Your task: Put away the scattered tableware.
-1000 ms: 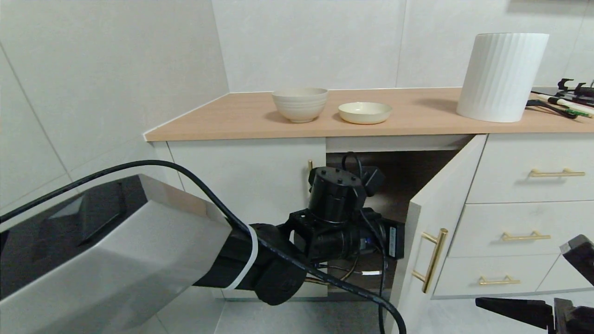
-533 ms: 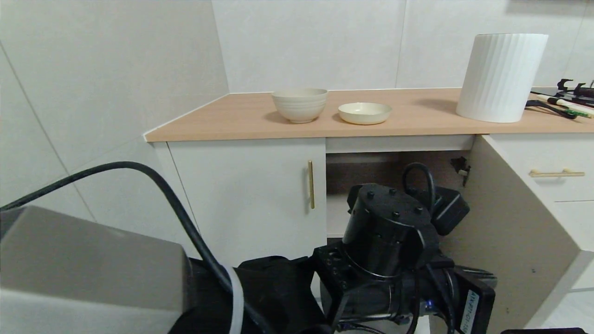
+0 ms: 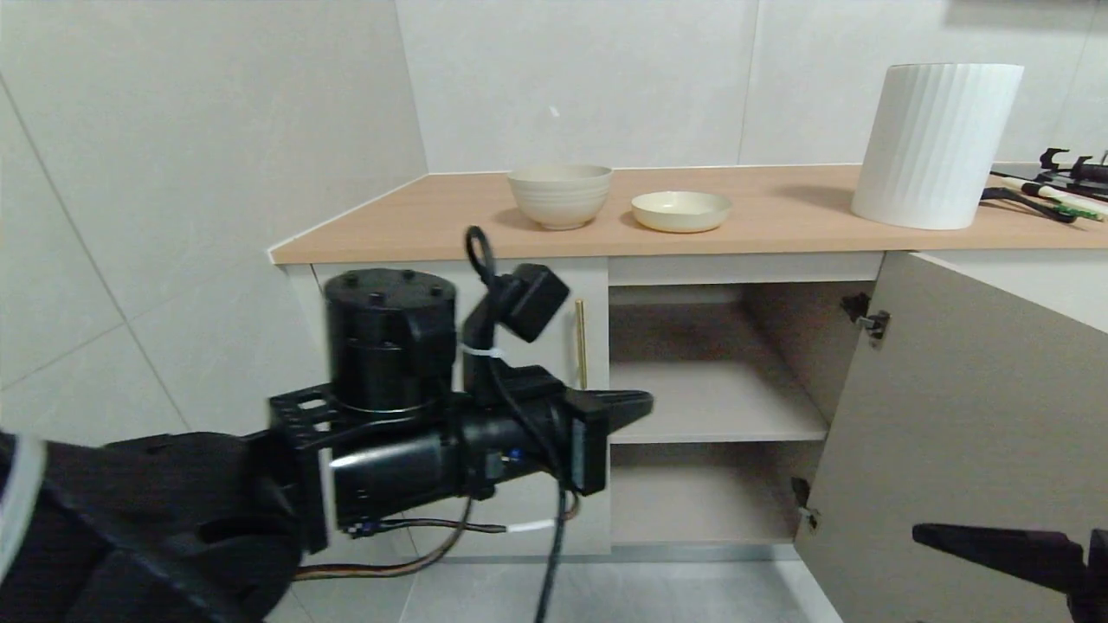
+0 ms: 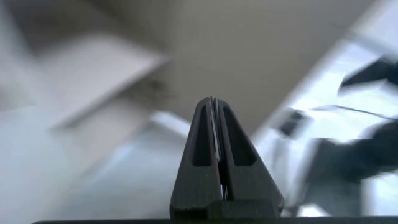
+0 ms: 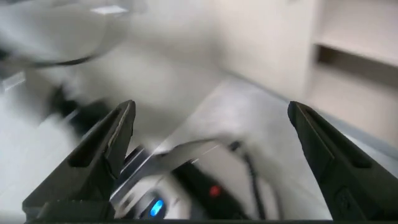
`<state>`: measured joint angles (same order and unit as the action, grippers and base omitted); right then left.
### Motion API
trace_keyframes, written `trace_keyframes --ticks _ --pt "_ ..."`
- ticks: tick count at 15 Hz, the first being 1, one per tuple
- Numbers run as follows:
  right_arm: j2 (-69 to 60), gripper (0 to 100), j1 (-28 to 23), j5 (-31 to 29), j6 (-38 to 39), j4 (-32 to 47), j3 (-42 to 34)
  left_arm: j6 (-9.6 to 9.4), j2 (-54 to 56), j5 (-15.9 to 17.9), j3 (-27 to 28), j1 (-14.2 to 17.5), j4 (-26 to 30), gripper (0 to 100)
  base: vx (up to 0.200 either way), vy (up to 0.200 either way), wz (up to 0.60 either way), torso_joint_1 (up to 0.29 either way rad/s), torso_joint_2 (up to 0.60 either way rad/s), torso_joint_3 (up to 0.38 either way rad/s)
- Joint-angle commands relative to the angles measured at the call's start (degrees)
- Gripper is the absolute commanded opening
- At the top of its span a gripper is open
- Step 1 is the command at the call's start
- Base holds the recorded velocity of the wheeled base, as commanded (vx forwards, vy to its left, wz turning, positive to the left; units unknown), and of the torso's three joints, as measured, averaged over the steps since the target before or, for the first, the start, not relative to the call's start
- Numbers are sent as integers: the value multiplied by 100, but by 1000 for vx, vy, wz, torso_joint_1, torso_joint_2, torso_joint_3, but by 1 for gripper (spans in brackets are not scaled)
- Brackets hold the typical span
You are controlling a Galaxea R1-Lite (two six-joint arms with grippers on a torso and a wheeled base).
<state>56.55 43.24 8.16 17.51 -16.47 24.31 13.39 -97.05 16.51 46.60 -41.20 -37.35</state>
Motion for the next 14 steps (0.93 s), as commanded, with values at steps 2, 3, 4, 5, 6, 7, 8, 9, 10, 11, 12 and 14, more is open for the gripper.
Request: trace_keyframes --ticks 2,3,4,5,6,7,8,9,10,11,12,14 --pt "1323 100 -422 -385 -116 3 988 -829 1918 -33 -1242 1422 360 0 0 0 0 0 0 0" --pt "1701 100 -580 -385 -353 12 1401 -846 2366 -69 -1347 1765 712 0 0 0 0 0 0 0" --pt "1956 100 -694 -385 -467 39 1718 -829 2700 -86 -1347 2002 1107 0 0 0 0 0 0 0" --pt "2070 100 -747 -385 -511 39 1885 -829 2867 -77 -1338 2134 1353 0 0 0 0 0 0 0" --pt "2334 100 -887 -385 -546 39 2271 -820 3157 -51 -1277 2424 1740 0 0 0 0 0 0 0" --pt "2448 100 -940 -402 -546 21 2447 -802 3263 -42 -1268 2547 1819 0 0 0 0 0 0 0" --pt "2527 100 -949 -490 -529 30 2570 -750 3271 -33 -1259 2617 1819 0 0 0 0 0 0 0" --pt "2536 100 -949 -569 -503 30 2561 -732 3254 -33 -1259 2617 1819 0 0 0 0 0 0 0" --pt "2589 100 -949 -859 -494 135 2500 -732 3157 -25 -1233 2617 1819 100 0 0 0 0 0 0" --pt "2571 100 -949 -912 -494 188 2491 -723 3140 -25 -1233 2617 1802 100 0 0 0 0 0 0" --pt "2510 100 -949 -1018 -494 381 2535 -679 3104 -25 -1189 2617 1775 100 0 0 0 0 0 0" --pt "2316 100 -949 -1062 -485 847 2746 -468 3122 -51 -1066 2617 1758 100 0 0 0 0 0 0"
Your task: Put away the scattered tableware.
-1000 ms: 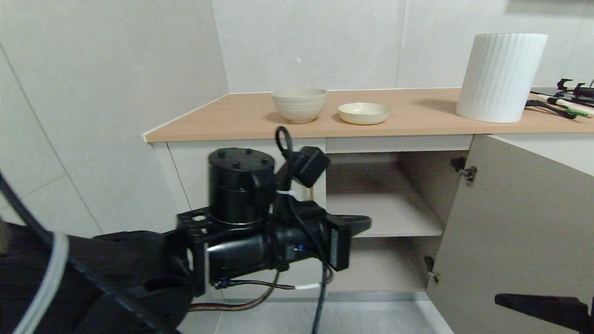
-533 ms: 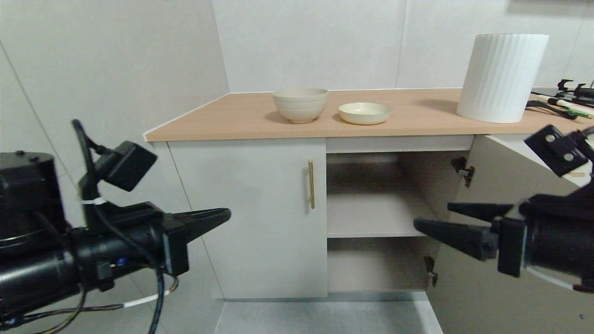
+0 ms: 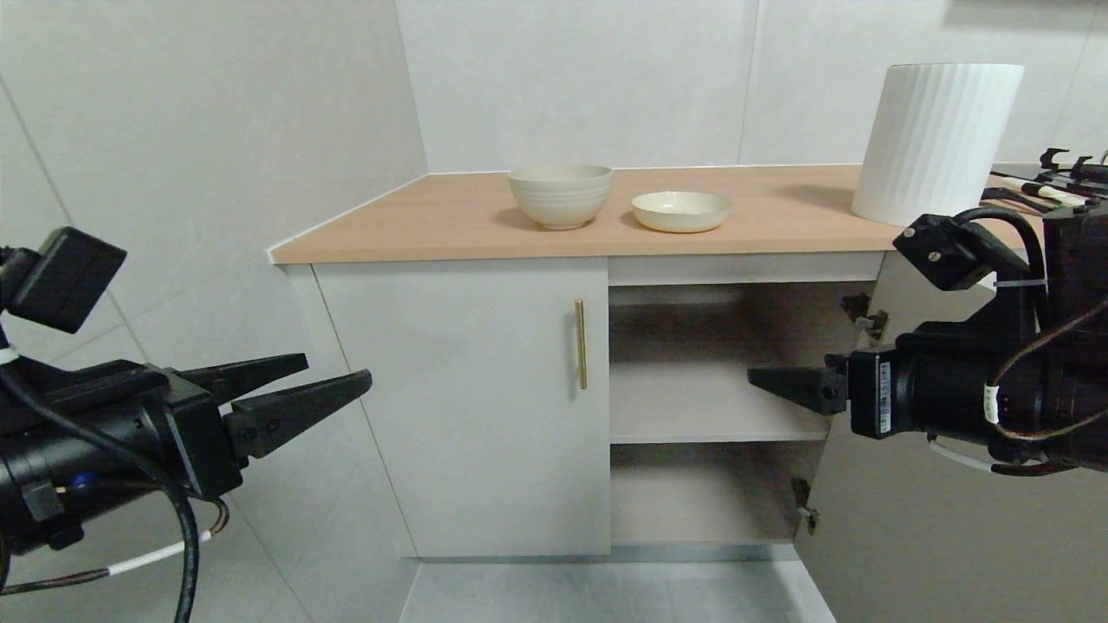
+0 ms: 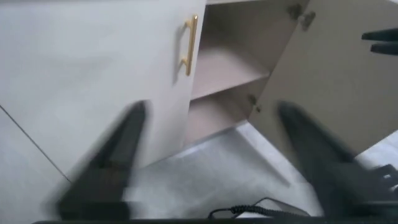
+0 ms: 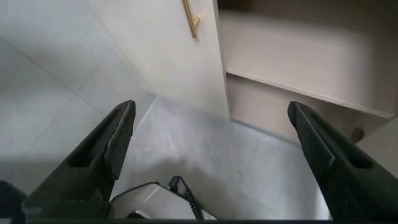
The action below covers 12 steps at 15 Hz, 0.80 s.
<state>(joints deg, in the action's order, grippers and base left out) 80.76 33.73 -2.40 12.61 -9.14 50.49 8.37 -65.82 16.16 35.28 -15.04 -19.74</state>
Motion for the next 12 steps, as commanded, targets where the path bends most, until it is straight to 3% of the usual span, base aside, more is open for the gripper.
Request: trace_keyframes --ticks 1,7,12 --pt "-175 100 2 -32 14 299 224 6 16 -26 49 10 -4 100 0 0 0 0 0 0" --pt "-236 100 2 -59 14 378 233 33 60 1 93 1 40 100 0 0 0 0 0 0" --pt "-377 100 28 -6 5 396 171 33 51 1 111 1 58 100 200 0 0 0 0 4"
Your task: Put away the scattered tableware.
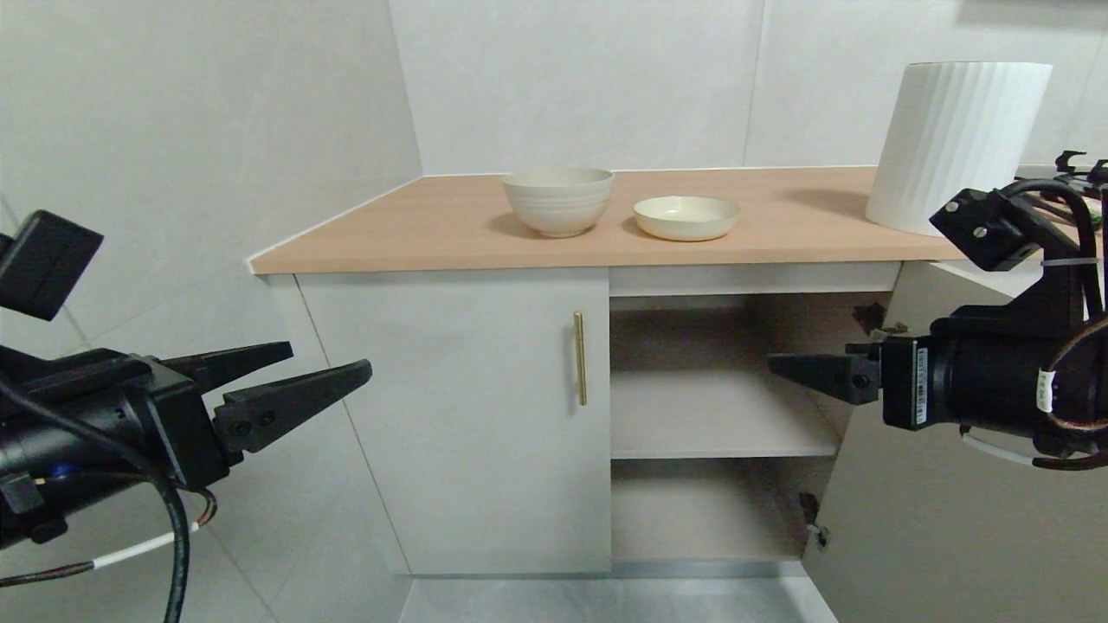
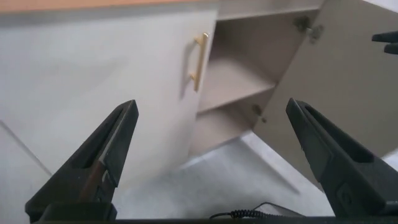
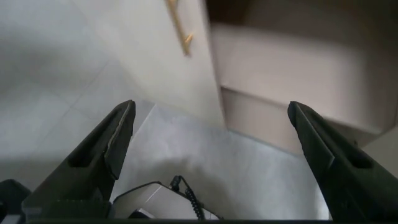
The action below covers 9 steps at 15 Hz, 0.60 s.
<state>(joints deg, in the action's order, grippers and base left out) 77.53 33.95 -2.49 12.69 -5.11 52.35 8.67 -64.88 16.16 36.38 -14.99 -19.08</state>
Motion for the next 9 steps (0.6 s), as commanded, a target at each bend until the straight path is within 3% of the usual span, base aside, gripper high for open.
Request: trace_keyframes --ticks 1,5,9 --pt "-63 100 6 11 -3 -17 -40 3 -69 10 -8 -3 -17 100 200 0 0 12 2 -2" --pt "-283 100 -3 240 -21 -52 -225 3 -113 10 1 -3 -26 100 200 0 0 1 5 1" --pt "-362 100 -3 240 -47 -52 -295 3 -139 10 -8 -3 -43 100 0 0 0 0 0 0"
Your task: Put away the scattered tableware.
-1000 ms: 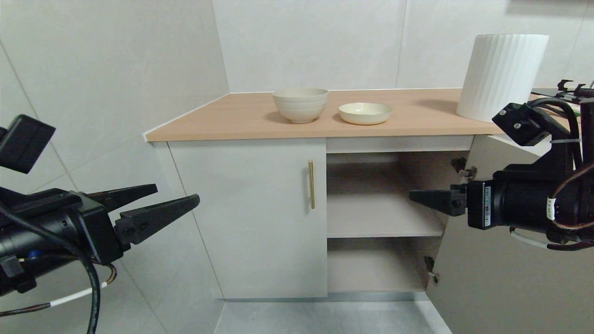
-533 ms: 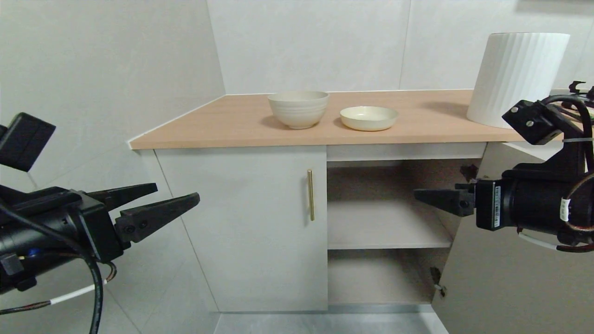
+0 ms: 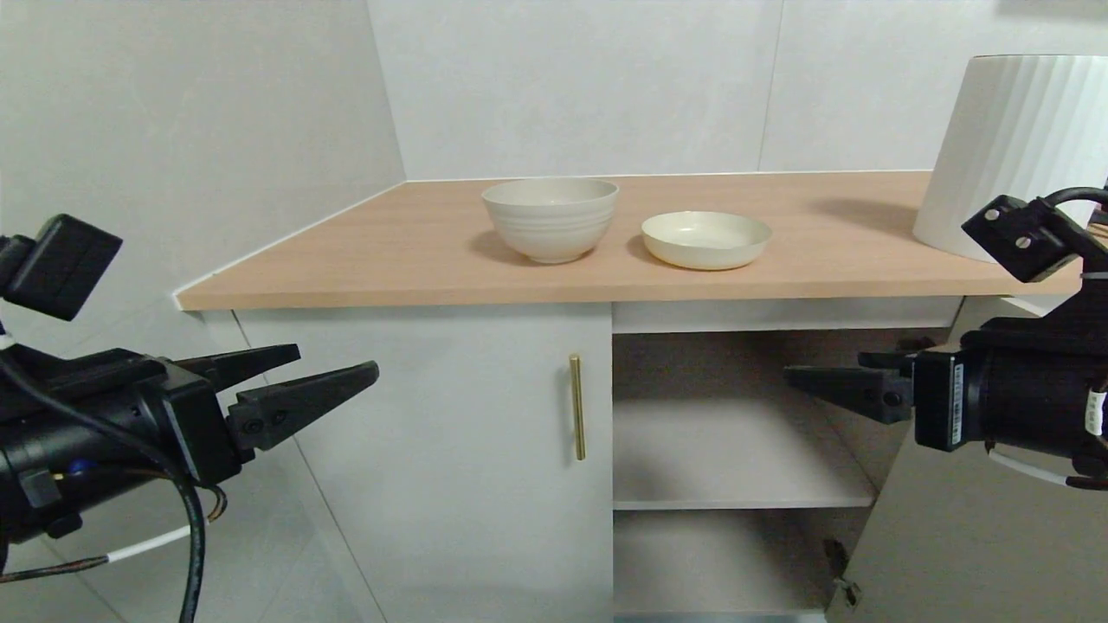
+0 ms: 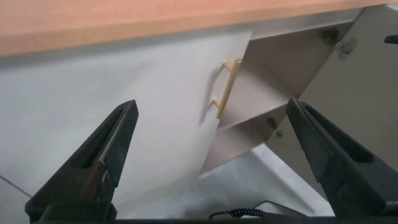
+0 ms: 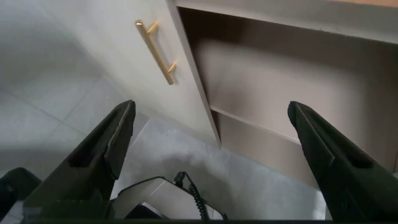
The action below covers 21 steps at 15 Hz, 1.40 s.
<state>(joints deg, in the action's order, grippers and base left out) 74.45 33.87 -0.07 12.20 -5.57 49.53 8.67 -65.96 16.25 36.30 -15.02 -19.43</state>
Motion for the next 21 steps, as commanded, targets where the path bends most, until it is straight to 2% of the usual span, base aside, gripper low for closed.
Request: trace_keyframes --ticks 1,5,9,16,19,20,21 --pt "-62 100 6 -1 -16 -5 -14 3 -31 1 0 -1 -8 100 0 0 0 0 0 0" --pt "-62 100 6 7 -51 -5 -22 3 -48 1 0 -1 -17 100 0 0 0 0 0 0" --pt "-27 100 6 -1 -95 -5 -31 3 -127 1 0 -1 -26 100 0 0 0 72 -232 -247" --pt "8 100 -12 7 -104 -5 -40 3 -356 1 35 -1 -34 100 0 0 0 148 -486 -302" --pt "61 100 -29 7 -104 -14 -40 12 -707 -8 325 -1 -34 100 0 0 0 176 -474 -292" --pt "96 100 -91 7 -104 -41 -31 74 -883 -8 562 -1 -26 100 0 0 0 193 -471 -295" --pt "149 100 -135 7 -113 -67 -22 223 -997 -8 729 -1 -17 100 0 0 0 193 -466 -281"
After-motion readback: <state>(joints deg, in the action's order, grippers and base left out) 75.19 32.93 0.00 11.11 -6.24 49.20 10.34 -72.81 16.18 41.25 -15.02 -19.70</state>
